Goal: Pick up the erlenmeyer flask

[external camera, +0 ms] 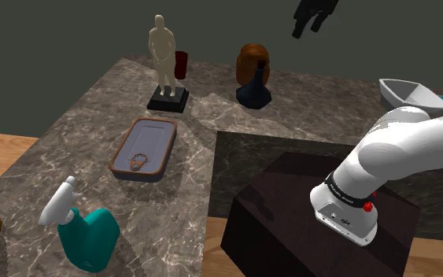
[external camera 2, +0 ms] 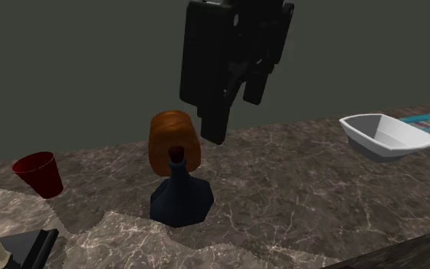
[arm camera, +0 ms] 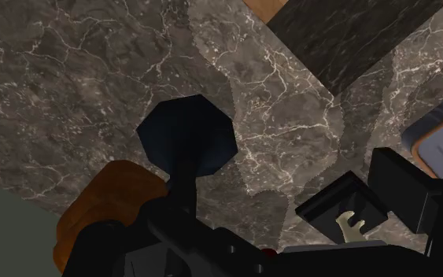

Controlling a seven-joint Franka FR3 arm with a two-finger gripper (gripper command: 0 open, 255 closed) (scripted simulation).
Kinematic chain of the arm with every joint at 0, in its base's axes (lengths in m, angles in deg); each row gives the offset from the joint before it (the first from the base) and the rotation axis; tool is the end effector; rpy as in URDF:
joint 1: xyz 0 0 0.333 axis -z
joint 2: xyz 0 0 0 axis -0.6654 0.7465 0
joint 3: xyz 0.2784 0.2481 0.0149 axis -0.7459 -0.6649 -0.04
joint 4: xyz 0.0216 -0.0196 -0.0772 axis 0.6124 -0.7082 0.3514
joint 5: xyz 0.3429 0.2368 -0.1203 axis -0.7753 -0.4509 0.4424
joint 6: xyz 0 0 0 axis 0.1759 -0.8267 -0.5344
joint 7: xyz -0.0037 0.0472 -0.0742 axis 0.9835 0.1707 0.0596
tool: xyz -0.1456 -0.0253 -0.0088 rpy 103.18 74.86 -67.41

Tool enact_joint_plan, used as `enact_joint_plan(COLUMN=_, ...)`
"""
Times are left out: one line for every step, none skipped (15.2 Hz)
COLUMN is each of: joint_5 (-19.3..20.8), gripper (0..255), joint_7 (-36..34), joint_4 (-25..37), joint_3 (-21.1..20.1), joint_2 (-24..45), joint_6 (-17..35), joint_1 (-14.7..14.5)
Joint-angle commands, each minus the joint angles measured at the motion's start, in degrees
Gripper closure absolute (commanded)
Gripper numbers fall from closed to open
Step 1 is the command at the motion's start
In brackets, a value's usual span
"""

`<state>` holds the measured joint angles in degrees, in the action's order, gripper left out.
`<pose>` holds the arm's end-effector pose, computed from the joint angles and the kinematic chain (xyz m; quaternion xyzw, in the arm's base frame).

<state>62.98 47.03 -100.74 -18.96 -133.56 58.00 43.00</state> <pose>0.3149 -0.0278 0.6333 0.9971 -0.0228 0.0698 0.0204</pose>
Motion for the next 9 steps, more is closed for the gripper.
enact_joint_plan(joint_5=0.0, gripper=0, joint_7=0.0, joint_4=0.0, joint_3=0.0, joint_2=0.0, joint_6=0.0, joint_1=0.0)
enact_joint_plan(joint_5=0.3, gripper=0, joint_7=0.3, joint_4=-0.1, joint_3=0.5, joint_2=1.6, joint_6=1.4, joint_1=0.1)
enact_joint_plan(joint_5=0.5, gripper=0, joint_7=0.7, joint_4=-0.2, joint_3=0.9, joint_2=3.3, joint_6=2.8, joint_1=0.3)
enact_joint_plan(joint_5=0.7, gripper=0, joint_7=1.0, joint_4=-0.2, joint_3=1.4, joint_2=5.0, joint_6=4.1, joint_1=0.4)
enact_joint_plan(joint_5=1.0, gripper=0, joint_7=1.3, joint_4=-0.2, joint_3=1.9, joint_2=6.8, joint_6=5.5, joint_1=0.6)
enact_joint_plan(joint_5=1.2, gripper=0, joint_7=1.7, joint_4=0.0, joint_3=2.3, joint_2=8.6, joint_6=6.8, joint_1=0.7)
enact_joint_plan(joint_5=1.3, gripper=0, joint_7=2.0, joint_4=0.2, joint_3=2.8, joint_2=10.5, joint_6=8.1, joint_1=0.8)
enact_joint_plan(joint_5=1.5, gripper=0, joint_7=2.3, joint_4=0.5, joint_3=3.2, joint_2=12.4, joint_6=9.3, joint_1=0.9)
enact_joint_plan(joint_5=1.6, gripper=0, joint_7=2.7, joint_4=0.8, joint_3=3.7, joint_2=14.3, joint_6=10.6, joint_1=1.1)
